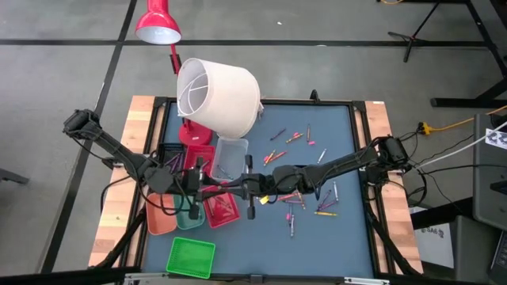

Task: Sort crayons
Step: Put the gray crayon into the green bin

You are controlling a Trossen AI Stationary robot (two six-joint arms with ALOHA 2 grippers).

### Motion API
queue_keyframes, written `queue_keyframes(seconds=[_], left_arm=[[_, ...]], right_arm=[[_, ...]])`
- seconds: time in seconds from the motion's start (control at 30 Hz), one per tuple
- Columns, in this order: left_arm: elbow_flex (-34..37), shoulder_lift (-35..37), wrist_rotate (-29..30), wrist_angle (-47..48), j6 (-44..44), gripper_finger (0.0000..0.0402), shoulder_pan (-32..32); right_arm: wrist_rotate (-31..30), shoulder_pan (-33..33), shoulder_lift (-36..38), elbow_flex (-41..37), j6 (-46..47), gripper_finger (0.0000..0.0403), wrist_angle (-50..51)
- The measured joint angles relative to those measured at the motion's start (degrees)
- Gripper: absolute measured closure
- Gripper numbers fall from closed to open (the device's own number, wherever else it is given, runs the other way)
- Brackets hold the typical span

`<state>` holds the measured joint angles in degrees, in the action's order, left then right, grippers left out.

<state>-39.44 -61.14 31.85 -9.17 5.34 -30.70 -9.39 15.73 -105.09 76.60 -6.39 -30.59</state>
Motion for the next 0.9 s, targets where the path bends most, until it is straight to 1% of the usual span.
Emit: queue_keyframes(seconds=[0.27, 0.57, 0.7, 0.8, 0.9], left_arm=[[0.0, 0.0, 0.0, -0.5, -1.1, 0.0325, 0.0], [0.0, 0.0, 0.0, -0.5, -1.2, 0.0387, 0.0], [0.0, 0.0, -0.1, -0.3, -1.2, 0.0396, 0.0], [0.0, 0.0, 0.0, -0.2, -1.2, 0.0392, 0.0], [0.0, 0.0, 0.0, 0.1, -1.0, 0.0391, 0.0]], right_arm=[[0.0, 0.0, 0.0, 0.0, -0.3, 0.0386, 0.2], [0.0, 0.0, 0.0, 0.0, 0.1, 0.0386, 0.3], [0.0, 0.0, 0.0, 0.0, 0.1, 0.0384, 0.7], [0.0, 0.0, 0.0, 0.0, 0.1, 0.0366, 1.1], [0.0, 0.0, 0.0, 0.0, 0.4, 0.0329, 2.9]])
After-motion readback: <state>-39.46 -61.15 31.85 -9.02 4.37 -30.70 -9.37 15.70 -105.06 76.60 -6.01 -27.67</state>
